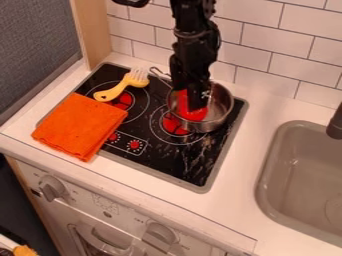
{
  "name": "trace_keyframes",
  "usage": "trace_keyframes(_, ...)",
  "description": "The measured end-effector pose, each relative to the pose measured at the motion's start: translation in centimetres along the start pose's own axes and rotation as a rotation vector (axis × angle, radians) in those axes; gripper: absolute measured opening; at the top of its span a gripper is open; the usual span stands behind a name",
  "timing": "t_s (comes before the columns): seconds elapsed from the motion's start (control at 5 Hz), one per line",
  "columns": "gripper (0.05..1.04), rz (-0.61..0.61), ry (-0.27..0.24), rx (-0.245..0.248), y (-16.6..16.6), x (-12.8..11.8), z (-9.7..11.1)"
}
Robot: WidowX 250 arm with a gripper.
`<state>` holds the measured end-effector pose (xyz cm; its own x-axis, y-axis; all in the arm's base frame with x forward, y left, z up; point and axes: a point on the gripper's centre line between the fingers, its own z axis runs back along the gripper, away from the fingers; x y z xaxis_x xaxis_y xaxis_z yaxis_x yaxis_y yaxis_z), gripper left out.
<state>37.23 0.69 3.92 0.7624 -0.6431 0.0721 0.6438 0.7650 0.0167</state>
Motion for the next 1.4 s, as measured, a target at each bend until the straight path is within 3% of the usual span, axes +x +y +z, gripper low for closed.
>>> trace_keyframes(0.6, 1.0, 0.062, 0.078, -0.057, 0.0, -0.2, 0.2)
trace_keyframes(0.8, 0.995, 0.065, 0.06, -0.055, 1.9, -0.2, -3.1)
trace_keyframes(1.2, 0.948, 0.078, 0.059, -0.051, 2.4, 0.1, -3.6)
trace_keyframes(1.4, 0.663, 0.074, 0.05, -0.041, 2.5, 0.1, -3.4)
